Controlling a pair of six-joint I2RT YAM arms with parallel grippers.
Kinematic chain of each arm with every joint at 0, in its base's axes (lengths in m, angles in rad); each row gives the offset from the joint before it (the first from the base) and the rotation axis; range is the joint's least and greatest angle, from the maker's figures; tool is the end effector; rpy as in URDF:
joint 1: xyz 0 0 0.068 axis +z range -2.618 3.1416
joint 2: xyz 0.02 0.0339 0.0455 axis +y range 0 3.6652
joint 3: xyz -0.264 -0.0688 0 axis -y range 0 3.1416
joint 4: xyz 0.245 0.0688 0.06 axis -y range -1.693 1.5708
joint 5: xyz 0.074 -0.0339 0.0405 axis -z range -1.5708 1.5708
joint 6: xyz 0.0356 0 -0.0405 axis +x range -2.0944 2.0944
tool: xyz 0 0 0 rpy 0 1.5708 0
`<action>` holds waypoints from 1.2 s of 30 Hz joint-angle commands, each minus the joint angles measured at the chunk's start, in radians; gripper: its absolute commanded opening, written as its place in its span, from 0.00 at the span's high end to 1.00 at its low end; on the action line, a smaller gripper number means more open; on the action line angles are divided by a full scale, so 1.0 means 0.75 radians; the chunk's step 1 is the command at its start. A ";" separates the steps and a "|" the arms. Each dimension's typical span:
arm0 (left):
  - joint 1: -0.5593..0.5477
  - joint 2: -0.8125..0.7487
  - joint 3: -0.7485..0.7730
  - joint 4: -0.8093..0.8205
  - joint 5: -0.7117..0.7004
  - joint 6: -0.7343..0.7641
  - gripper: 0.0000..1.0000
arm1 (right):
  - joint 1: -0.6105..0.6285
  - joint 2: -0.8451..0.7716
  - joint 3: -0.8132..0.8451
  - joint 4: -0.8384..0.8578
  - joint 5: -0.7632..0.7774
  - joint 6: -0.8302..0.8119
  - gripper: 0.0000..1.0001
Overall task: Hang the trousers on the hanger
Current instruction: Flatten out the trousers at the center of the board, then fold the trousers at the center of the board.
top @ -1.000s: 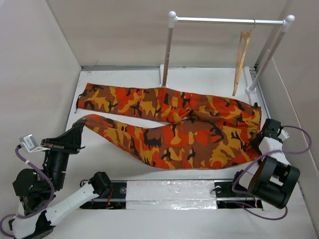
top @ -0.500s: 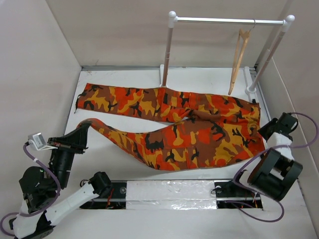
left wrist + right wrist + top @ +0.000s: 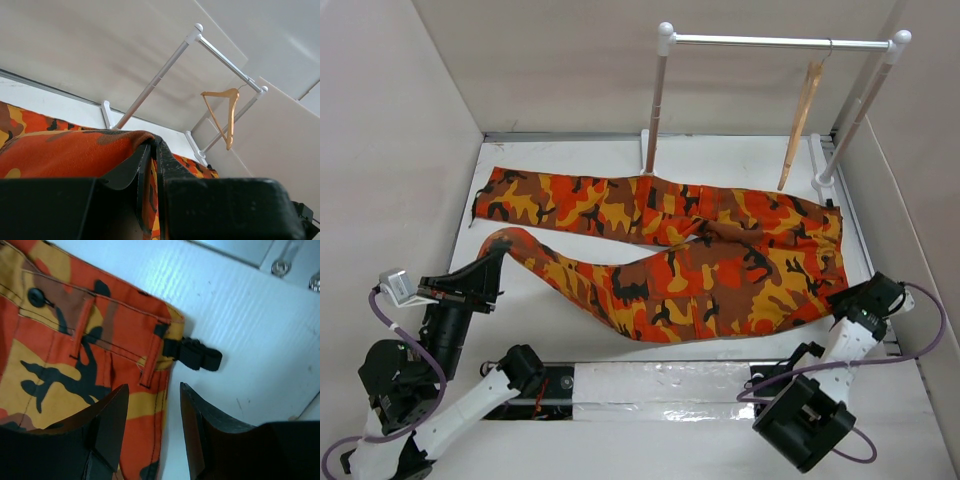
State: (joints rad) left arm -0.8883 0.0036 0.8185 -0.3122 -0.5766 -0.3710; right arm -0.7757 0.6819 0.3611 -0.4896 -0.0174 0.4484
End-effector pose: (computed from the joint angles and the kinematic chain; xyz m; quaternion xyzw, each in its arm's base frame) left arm -0.0030 0.0344 0.3839 -0.1118 0.5344 -0.3690 0.7522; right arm 0.1018 -0.0990 0.1802 0.5309 0.7619 -0.0525 0.3674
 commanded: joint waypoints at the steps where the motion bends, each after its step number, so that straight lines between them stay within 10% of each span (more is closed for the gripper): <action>1: 0.006 -0.074 0.036 0.103 0.029 0.026 1.00 | -0.005 0.029 0.007 -0.055 0.017 0.110 0.49; 17: -0.006 -0.070 0.115 0.030 -0.213 0.049 1.00 | 0.208 0.390 0.130 -0.012 0.211 0.304 0.73; 21: -0.032 -0.105 0.111 0.020 -0.309 0.067 1.00 | 0.208 0.314 0.095 -0.002 0.219 0.318 1.00; 36: -0.378 -0.210 0.215 -0.088 -0.806 0.031 1.00 | 0.222 -0.352 0.388 -0.360 0.379 0.036 1.00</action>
State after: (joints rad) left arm -1.1244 0.0036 0.8959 -0.3759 -1.0542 -0.3340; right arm -0.6144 0.4603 0.6094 -0.7033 0.2325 0.5110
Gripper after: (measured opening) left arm 0.036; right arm 0.032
